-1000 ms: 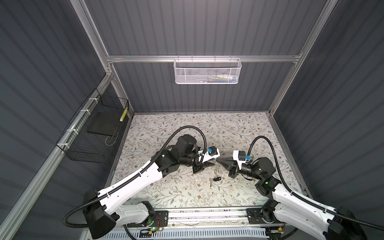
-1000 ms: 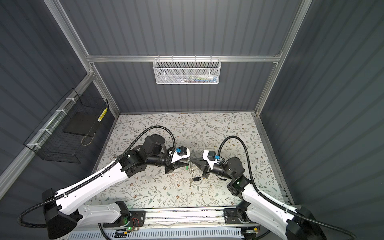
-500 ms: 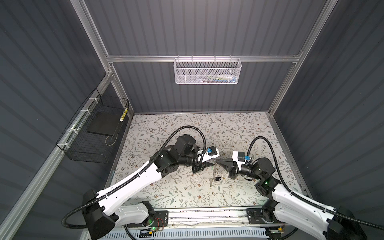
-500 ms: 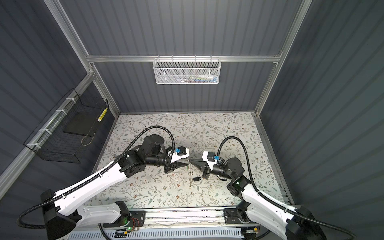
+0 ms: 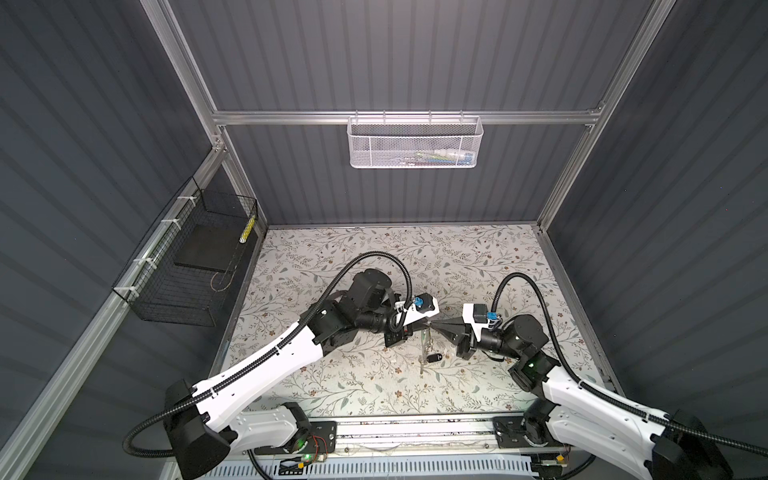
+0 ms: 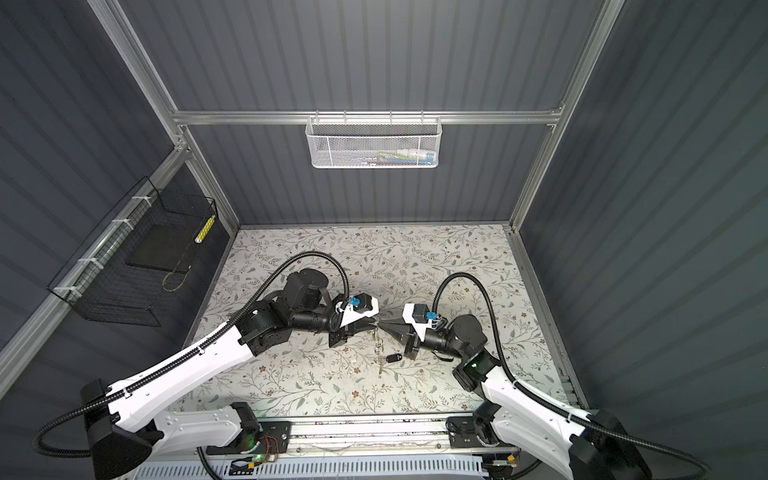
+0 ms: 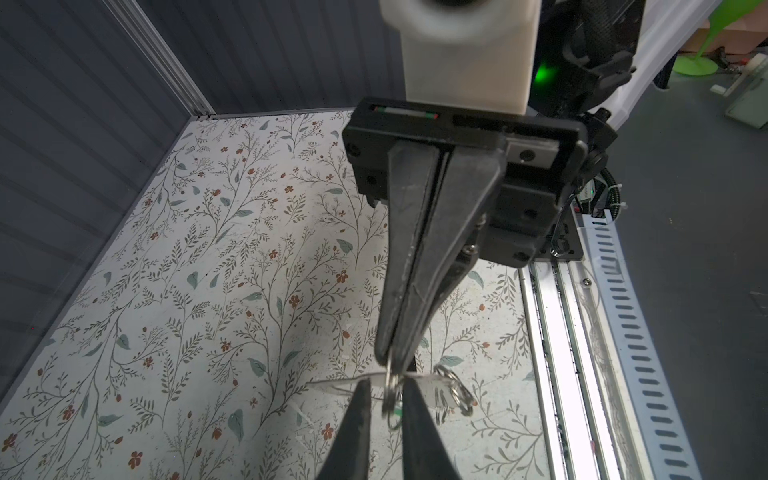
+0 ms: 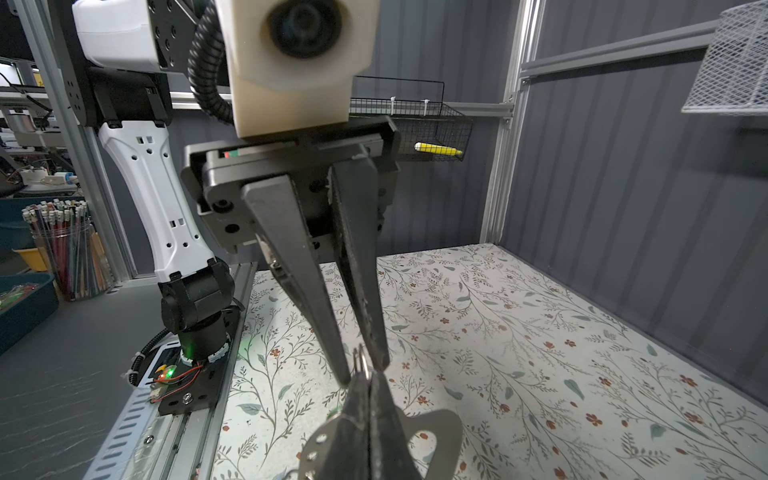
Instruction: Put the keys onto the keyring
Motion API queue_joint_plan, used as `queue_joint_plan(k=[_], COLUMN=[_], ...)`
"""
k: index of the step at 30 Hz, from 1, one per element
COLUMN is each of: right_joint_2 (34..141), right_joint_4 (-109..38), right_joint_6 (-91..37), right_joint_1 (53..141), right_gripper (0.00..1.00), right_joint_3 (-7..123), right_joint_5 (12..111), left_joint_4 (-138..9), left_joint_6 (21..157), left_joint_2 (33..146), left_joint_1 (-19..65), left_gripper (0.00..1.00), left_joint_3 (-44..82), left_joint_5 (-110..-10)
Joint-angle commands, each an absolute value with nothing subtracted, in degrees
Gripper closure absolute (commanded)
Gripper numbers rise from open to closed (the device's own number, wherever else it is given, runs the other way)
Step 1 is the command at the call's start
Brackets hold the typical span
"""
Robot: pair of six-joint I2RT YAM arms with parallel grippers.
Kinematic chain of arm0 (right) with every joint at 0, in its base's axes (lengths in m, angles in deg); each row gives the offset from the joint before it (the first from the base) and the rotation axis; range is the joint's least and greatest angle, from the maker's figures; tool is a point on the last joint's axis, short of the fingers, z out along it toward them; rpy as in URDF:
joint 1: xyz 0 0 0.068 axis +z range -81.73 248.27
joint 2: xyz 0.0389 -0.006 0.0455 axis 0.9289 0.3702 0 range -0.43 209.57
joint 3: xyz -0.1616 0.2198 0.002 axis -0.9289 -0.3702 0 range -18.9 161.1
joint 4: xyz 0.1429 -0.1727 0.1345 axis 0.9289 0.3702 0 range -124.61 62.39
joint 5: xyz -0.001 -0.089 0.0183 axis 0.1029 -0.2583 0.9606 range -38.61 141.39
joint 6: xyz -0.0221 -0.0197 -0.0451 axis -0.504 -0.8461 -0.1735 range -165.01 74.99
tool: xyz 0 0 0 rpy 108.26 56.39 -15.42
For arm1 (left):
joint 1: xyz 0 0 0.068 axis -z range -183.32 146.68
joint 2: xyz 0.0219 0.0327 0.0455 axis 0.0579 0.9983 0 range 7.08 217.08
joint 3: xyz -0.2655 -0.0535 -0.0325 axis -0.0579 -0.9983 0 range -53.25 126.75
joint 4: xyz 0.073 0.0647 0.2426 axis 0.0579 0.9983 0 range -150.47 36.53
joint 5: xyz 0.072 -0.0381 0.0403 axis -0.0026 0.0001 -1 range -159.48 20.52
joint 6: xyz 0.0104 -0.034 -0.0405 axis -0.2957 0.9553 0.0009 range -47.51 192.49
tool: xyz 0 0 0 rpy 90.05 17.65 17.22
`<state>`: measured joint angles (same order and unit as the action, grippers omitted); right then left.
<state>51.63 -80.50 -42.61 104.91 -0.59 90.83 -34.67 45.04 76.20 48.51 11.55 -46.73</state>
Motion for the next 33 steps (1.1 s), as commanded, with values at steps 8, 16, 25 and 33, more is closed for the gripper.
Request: queue_joint_plan(k=[8,16,25,33], right_joint_2=[51.22,43.32,40.35,43.32], right_joint_4=[-83.36,-64.69,-53.81,-57.78], right_joint_6=[-42.75,-51.45,-55.61,-52.92], right_joint_1=[104.86,104.90,104.85,105.11], right_gripper=[0.93,0.80,0.84,0.88], right_joint_3=[-0.70,2.02,5.29,6.11], right_joint_5=[91.26,85.31,84.21,86.27], left_joint_4=[-32.64,-15.83,-4.86,-2.73], left_joint_6=[42.81,36.83,31.82,30.34], left_joint_2=[77.15,83.06,88.80,91.00], left_joint_1=[48.69,48.62,48.70,48.71], left_gripper=[1.00,1.00,1.00,1.00], left_joint_3=[13.85,24.64,35.16,38.28], left_joint_5=[-44.55,-46.77,-46.91,-46.03])
